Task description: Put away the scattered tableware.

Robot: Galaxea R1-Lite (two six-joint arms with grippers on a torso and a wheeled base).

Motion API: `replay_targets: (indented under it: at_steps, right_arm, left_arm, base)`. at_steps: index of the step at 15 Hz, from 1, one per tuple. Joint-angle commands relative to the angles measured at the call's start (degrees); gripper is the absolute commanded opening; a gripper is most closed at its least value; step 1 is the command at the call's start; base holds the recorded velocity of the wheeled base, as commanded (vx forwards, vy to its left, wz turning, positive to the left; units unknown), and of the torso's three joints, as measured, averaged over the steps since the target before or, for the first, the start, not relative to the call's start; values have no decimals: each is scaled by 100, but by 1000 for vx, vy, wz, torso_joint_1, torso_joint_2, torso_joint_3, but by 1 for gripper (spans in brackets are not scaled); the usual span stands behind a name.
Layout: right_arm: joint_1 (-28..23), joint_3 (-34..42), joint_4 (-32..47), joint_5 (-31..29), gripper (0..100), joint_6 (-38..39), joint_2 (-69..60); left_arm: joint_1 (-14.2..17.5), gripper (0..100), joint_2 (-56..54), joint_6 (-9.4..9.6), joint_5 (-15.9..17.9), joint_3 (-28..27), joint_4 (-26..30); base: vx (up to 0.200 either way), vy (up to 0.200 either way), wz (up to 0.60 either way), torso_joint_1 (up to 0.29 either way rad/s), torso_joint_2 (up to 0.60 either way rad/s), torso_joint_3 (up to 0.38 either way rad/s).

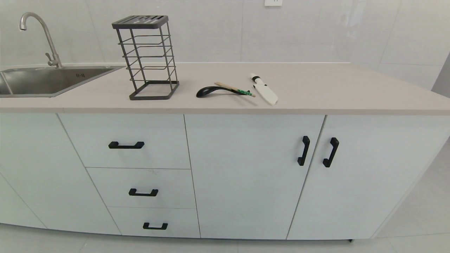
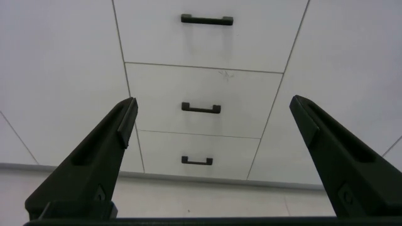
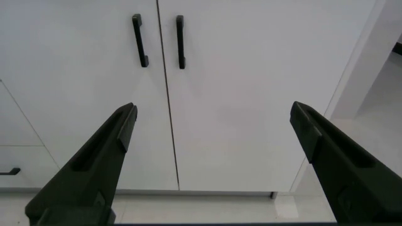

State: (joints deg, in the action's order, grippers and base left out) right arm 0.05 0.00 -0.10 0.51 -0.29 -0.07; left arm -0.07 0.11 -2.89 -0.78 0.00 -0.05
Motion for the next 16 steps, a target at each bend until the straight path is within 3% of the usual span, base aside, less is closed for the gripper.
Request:
replay_targets:
  at_steps: [1,3,10,12,16]
  right_arm:
    - [4,0,1,2,100,-6,7]
    - [4,0,1,2,100,-6,7]
    - [4,0,1,2,100,-6,7]
    - [4,0,1,2,100,-6,7]
    - [4,0,1,2,100,-6,7]
  left_arm:
    - [-1,100,7,-10,8,0,5]
    - [-1,100,7,-1,-1,0,-4]
    - [-1,100,7,8,8,0,-4]
    - [-1,100,7,16,8,0,-4]
    - [-1,100,7,25,8,0,-4]
  base:
    - [200,0,0,7,-7,2]
    - [200,0,0,-2,2,7]
    - [0,0,0,0,0,0]
    - [0,200,0,5,2,0]
    - [0,0,0,0,0,0]
